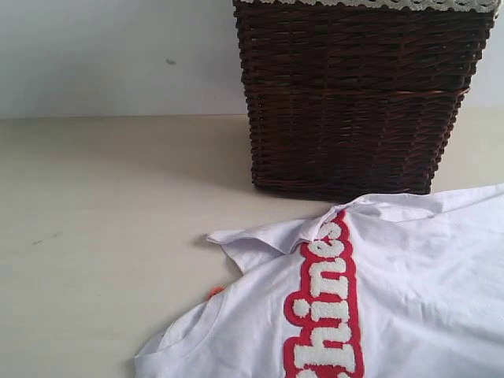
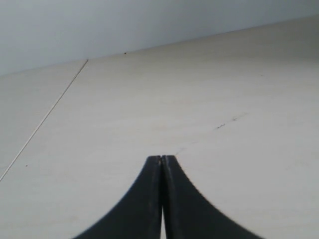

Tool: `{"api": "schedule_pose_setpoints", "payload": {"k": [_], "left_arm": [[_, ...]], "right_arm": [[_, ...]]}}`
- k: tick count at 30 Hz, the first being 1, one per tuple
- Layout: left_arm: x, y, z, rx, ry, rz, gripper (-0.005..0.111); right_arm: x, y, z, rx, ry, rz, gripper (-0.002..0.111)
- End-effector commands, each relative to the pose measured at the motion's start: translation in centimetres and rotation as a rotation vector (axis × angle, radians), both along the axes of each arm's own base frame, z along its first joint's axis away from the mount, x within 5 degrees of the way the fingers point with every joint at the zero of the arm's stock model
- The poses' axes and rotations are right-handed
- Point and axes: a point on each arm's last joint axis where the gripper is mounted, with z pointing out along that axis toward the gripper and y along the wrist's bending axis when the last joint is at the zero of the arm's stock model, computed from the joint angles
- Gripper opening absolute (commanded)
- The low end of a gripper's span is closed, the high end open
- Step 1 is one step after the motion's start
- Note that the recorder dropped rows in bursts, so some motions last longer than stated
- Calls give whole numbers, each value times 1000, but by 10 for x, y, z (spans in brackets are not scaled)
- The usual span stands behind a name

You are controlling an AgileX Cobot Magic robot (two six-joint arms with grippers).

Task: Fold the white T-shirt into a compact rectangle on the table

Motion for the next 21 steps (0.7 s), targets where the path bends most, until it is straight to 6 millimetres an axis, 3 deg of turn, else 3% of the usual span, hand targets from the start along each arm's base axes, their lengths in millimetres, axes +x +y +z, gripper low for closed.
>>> {"api": "schedule_pose_setpoints", "payload": {"k": [1,8,13,15,16,18,20,21], "left_arm": [[0,0,2,-8,-18,-2,0],[0,0,2,-8,-18,-2,0],[0,0,2,-8,-18,-2,0],[0,0,2,-8,-18,-2,0],[0,0,2,-8,-18,-2,0],[0,0,2,-8,-18,-2,0],[0,0,2,-8,-18,-2,0],[0,0,2,-8,-18,-2,0]], "right_arm": [[-7,2,-8,7,23,-21,0],[1,4,17,-37,-202,-56,1],[8,7,52,-113,-478,-30,16],[16,13,75,-130,-723,-30,21],[22,20,104,-108,-1054,-121,23],[24,27,140,-3,-1472,-321,23],[16,38,170,233,-1817,-577,23],[5,53,187,454,-1946,-680,23]]}}
